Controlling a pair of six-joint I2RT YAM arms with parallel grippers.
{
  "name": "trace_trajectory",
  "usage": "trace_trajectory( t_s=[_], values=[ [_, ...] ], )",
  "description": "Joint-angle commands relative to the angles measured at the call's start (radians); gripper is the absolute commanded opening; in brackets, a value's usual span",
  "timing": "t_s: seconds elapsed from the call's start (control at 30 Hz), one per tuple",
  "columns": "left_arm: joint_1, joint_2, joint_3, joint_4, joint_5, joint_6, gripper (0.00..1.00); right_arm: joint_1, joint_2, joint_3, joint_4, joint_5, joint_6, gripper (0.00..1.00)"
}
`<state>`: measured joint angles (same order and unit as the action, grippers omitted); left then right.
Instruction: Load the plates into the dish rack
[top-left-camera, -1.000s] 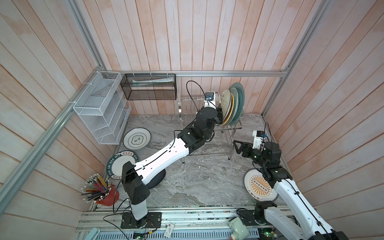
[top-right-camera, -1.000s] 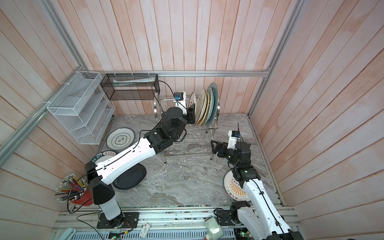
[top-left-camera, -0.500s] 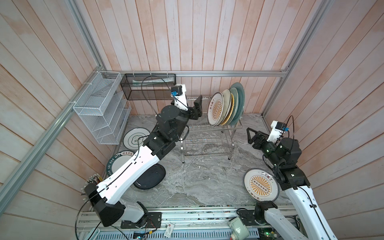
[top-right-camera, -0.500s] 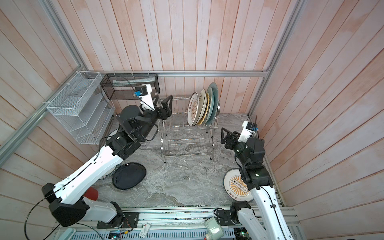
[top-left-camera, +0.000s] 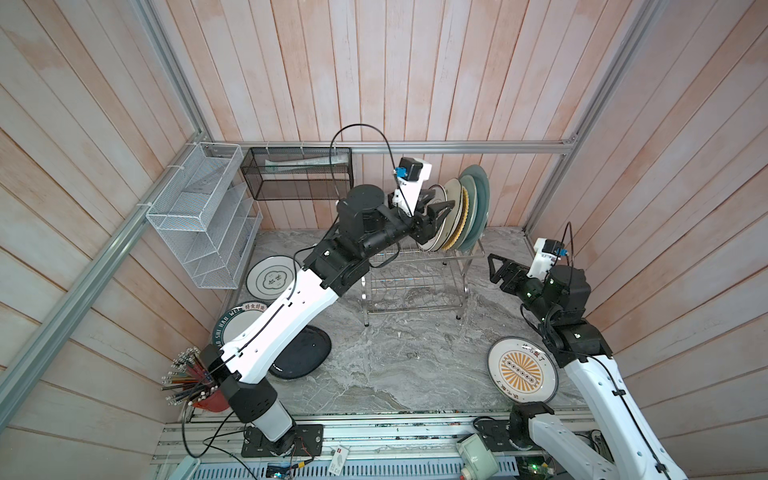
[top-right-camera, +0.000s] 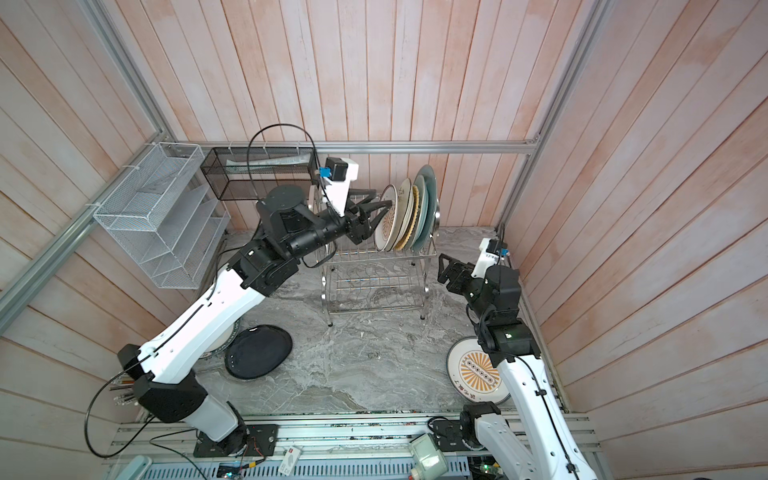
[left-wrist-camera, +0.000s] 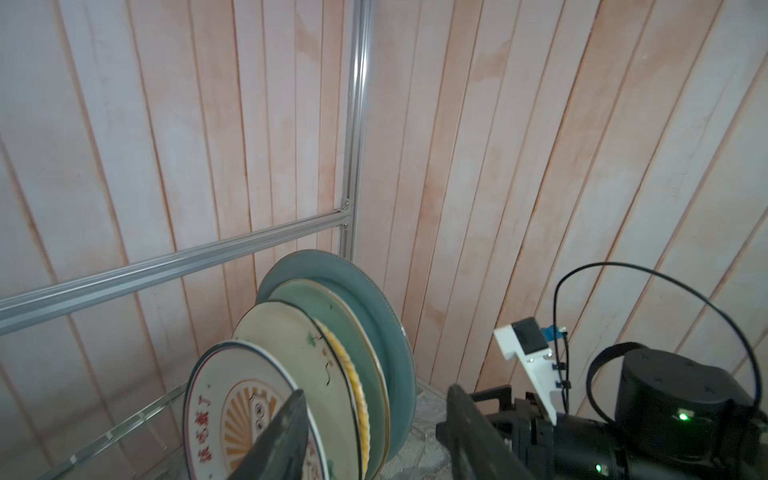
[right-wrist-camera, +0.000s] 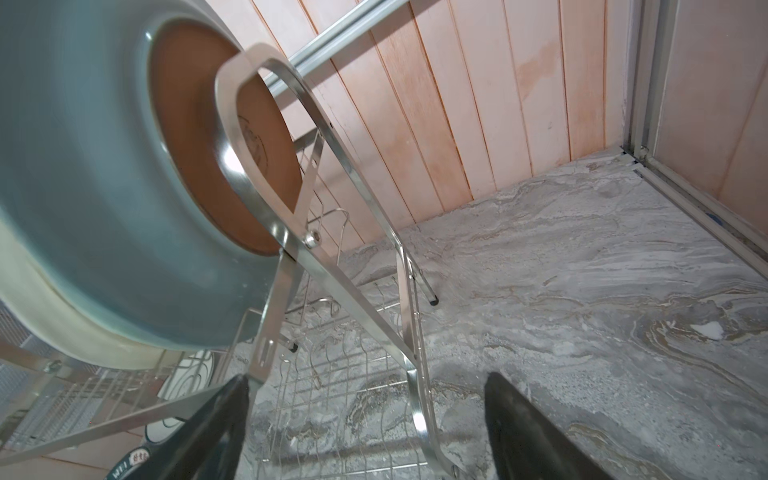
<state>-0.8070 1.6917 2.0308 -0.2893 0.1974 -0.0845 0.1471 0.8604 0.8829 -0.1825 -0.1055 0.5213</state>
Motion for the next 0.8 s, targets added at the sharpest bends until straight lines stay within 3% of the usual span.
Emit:
trace_trajectory(
  t_s=[0.0,0.17,0.23,0.77],
  values=[
    [-0.028,0.12,0.186,-0.188,0.038,0.038,0.53,0.001,-0.012,-0.017,-0.006,-0.029,-0.023,0.91],
    [-0.035,0.341,0.548,-0.384,-0.004,0.015,0.48,0.001,-0.029,-0.052,0.004,-0.078,-0.014,0.91],
    [-0.036,0.388,0.615,-0.407,-0.038,-0.021,0.47,0.0,-0.037,-0.065,0.006,-0.093,-0.01,0.91],
    [-0.044,0.418,0.546,-0.369,-0.138,-0.046,0.44,-0.001,-0.061,-0.108,0.02,-0.161,-0.001,0.91]
  ],
)
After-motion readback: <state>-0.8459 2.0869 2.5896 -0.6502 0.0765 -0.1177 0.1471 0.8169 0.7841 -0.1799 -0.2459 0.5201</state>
